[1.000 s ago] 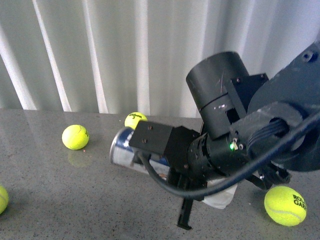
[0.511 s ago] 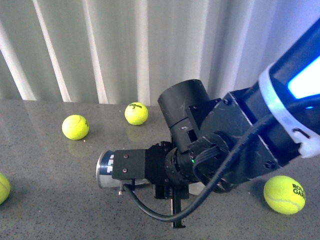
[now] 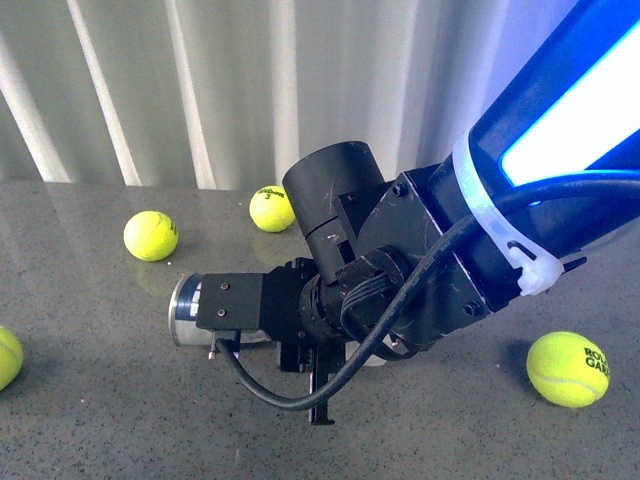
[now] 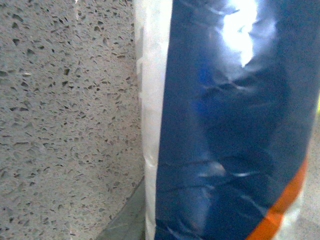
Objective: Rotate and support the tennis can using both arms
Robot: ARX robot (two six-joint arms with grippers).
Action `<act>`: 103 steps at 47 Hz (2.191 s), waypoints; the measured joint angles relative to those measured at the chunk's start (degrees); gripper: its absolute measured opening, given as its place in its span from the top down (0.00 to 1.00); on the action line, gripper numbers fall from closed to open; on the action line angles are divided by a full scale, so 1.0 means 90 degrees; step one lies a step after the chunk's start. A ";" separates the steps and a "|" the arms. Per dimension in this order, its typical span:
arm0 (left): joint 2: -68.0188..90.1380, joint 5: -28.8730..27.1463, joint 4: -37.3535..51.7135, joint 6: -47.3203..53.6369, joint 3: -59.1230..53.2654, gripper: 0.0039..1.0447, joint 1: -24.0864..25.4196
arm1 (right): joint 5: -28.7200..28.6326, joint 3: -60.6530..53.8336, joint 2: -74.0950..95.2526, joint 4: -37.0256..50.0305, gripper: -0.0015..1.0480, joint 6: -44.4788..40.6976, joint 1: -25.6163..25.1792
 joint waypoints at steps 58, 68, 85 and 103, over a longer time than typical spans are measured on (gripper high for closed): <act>0.0000 0.0000 0.0000 -0.0002 0.0000 0.06 0.0000 | -0.0597 -0.1899 -0.3147 -0.0041 0.07 0.1579 -0.0459; 0.0000 0.0000 0.0000 0.0000 0.0000 0.06 0.0000 | 0.0488 -0.2701 -0.4551 0.1622 0.07 0.3861 -0.1843; 0.0000 0.0000 0.0000 0.0000 0.0000 0.06 0.0000 | 0.0627 -0.5078 -0.6603 0.3519 0.13 0.6271 -0.3599; 0.0000 0.0000 0.0000 0.0000 0.0000 0.06 0.0000 | 0.0510 -0.6868 -0.8002 0.4109 0.84 0.6863 -0.3592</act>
